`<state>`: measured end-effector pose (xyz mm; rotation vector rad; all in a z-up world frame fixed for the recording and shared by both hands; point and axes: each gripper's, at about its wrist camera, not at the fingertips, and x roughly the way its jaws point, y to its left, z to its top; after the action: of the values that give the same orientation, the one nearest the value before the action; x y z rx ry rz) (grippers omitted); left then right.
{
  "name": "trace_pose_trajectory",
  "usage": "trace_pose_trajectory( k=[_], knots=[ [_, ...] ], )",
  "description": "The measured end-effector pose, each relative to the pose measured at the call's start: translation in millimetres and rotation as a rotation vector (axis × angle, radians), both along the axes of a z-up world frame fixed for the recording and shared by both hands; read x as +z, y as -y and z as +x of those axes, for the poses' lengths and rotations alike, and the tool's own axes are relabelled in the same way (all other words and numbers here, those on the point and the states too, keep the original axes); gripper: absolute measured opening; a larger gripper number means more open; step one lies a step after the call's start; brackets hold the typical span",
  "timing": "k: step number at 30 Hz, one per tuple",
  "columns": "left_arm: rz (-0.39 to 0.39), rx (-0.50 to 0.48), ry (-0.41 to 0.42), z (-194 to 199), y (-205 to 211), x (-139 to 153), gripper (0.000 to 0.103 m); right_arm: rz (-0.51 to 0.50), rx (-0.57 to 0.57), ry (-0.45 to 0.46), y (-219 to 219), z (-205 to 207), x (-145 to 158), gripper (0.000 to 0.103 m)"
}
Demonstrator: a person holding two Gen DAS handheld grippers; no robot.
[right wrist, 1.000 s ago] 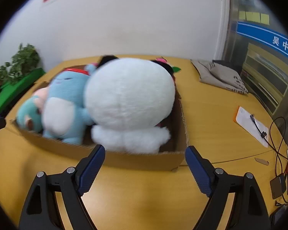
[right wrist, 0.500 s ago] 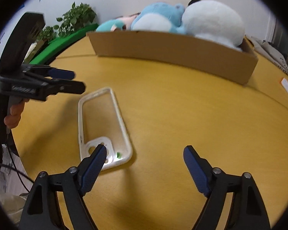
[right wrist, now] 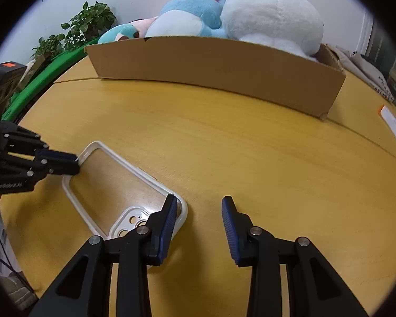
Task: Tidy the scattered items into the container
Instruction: 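Close both tools on the white frame edges of the phone case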
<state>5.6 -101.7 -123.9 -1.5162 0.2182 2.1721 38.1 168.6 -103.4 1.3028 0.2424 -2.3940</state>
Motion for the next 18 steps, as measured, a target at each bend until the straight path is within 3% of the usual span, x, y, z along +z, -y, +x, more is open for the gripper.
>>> trace_pose_trajectory(
  k=[3,5,7,13,15,16,18],
  knots=[
    [0.011,0.030,0.008,0.7,1.0,-2.7,0.007,0.009,-0.025,-0.021,-14.9,1.3,9.0,0.036],
    [0.021,0.048,0.012,1.6,2.6,-5.3,0.007,0.017,-0.047,-0.039,-20.0,9.6,18.9,0.048],
    [0.028,0.065,0.019,3.0,2.7,-5.9,0.007,-0.003,-0.065,-0.027,-27.8,20.4,24.5,0.052],
    [0.033,0.068,0.023,5.2,-9.5,-5.5,0.007,-0.004,-0.053,0.072,-12.5,33.1,-0.3,0.053],
    [0.031,0.066,0.028,4.5,-10.7,-5.4,0.007,0.020,-0.047,0.037,-4.7,32.2,-2.8,0.039],
    [0.026,0.063,0.027,4.0,-12.2,-5.3,0.007,0.029,-0.041,0.030,-2.1,30.5,-2.3,0.026],
    [0.024,0.062,0.026,3.6,-12.1,-5.4,0.007,-0.005,-0.053,0.045,-5.7,24.0,-1.2,0.022]
  ],
)
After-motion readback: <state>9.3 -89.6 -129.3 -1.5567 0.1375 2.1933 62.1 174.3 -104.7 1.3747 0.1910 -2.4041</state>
